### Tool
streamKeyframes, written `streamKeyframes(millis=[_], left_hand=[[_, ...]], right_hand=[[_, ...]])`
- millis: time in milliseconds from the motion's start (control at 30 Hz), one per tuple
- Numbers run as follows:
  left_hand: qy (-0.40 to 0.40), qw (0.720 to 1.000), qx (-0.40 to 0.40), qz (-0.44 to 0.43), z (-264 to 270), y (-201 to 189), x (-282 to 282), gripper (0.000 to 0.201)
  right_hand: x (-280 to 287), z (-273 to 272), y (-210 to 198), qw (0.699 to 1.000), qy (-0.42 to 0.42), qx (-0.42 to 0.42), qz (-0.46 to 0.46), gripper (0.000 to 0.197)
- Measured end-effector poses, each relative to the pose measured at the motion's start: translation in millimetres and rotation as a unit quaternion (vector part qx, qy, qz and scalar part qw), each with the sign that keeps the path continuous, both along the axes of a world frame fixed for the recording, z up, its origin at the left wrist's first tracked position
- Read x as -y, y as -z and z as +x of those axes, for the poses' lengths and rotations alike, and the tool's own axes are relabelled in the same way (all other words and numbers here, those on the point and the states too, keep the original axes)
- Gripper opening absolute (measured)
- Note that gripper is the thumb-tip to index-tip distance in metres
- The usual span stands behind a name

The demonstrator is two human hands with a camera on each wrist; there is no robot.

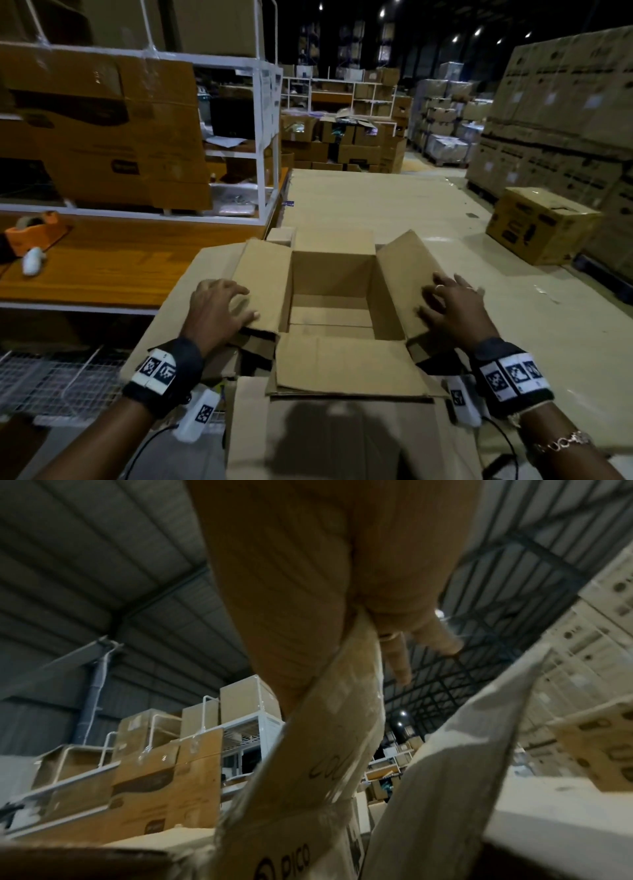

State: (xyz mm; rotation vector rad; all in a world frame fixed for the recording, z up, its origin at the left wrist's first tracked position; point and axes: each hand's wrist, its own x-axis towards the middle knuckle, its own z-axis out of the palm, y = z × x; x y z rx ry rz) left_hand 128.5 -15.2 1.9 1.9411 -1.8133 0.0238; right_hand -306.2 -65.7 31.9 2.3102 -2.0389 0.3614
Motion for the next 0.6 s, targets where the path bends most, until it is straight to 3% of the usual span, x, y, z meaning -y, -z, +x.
streamKeyframes(millis=[67, 133, 400, 600], left_hand=[[-0.007, 0.999, 0.04, 0.02, -10.6, 0.8, -3.3, 0.054], [0.003, 0.999, 0.036, 0.037, -17.3, 3.6, -5.6, 0.057], [0.005, 0.994, 0.05, 0.093, -29.1, 11.3, -11.5, 0.084], [-0.008, 0.989, 0.081, 0.126, -44.9, -2.5, -10.4, 0.074]], right_hand=[[-2.2, 3.8, 2.1, 0.995, 0.032, -0.089, 0.028, 0.048], [-6.1, 10.7, 6.6, 0.99, 0.052, -0.12, 0.044, 0.056], [0.5, 22.2, 33.9, 0.986, 0.056, -0.046, 0.151, 0.077], [4.5, 24.6, 27.6, 0.981, 0.065, -0.041, 0.178, 0.062]])
